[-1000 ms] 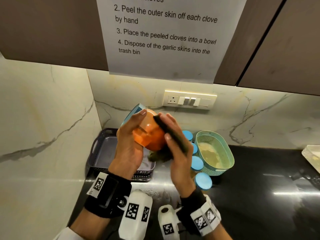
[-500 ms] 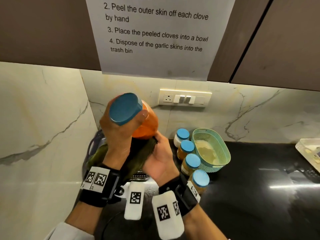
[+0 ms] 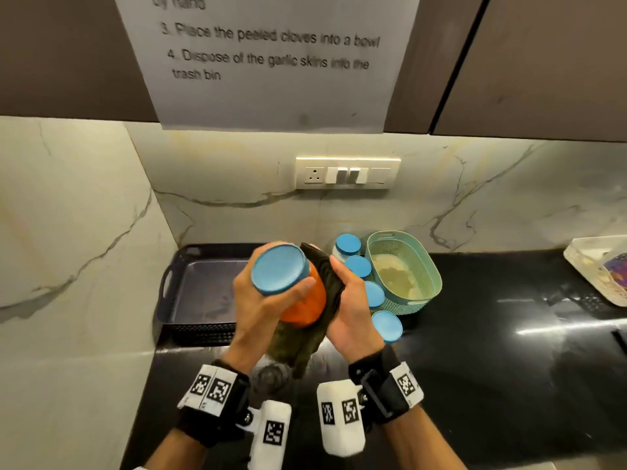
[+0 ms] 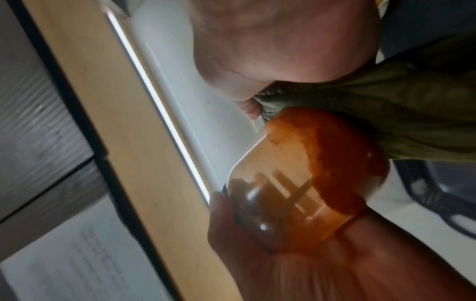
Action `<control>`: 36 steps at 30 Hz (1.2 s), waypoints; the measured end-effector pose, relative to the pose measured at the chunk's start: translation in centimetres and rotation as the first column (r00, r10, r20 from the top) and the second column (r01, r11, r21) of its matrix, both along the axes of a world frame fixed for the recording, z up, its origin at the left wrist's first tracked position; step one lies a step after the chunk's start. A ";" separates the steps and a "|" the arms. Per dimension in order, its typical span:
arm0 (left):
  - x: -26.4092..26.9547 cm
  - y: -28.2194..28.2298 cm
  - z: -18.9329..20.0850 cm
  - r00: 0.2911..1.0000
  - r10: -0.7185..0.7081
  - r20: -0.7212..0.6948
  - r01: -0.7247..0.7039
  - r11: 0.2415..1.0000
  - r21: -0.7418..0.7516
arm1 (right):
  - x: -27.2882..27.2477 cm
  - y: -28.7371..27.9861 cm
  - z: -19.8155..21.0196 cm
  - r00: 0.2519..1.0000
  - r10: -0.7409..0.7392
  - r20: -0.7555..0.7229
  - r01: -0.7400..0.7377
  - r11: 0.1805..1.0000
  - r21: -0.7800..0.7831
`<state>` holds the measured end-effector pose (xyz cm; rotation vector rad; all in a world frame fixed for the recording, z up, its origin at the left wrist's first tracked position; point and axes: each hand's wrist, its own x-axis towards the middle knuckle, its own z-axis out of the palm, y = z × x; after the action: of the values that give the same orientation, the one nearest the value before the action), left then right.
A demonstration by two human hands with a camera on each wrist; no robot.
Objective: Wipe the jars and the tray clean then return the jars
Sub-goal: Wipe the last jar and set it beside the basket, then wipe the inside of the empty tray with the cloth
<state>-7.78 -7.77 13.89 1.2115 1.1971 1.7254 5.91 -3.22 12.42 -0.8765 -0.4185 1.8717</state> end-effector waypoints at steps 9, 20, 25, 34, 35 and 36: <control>8.3 1.7 -10.2 0.818 -0.207 -0.536 0.191 0.978 -0.086 | 11.3 -1.7 -4.9 0.931 -0.332 0.154 0.354 0.923 -0.151; 17.5 1.0 -20.0 0.601 -0.353 -0.717 0.163 0.932 -0.323 | 19.4 -4.7 -7.3 0.836 -0.345 0.427 0.432 0.893 -0.124; 19.4 0.6 -21.2 0.642 -0.388 -0.661 0.139 0.907 -0.398 | 20.2 -3.9 -8.0 0.767 -0.342 0.543 0.452 0.889 -0.079; 17.8 0.2 -20.6 0.694 -0.372 -0.616 0.169 0.916 -0.363 | 17.8 -2.9 -5.6 0.802 -0.230 0.552 0.288 0.957 -0.020; 16.5 0.1 -20.6 0.687 -0.356 -0.634 0.162 0.925 -0.344 | 17.1 -2.8 -5.3 0.806 -0.209 0.554 0.269 0.963 -0.029; 15.2 -0.1 -20.6 0.685 -0.335 -0.647 0.149 0.933 -0.326 | 16.4 -2.7 -5.0 0.813 -0.192 0.550 0.256 0.966 -0.042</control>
<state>7.39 -7.91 -6.75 1.8445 1.5248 0.8699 22.28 -5.87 7.43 -1.4806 -0.5258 1.4166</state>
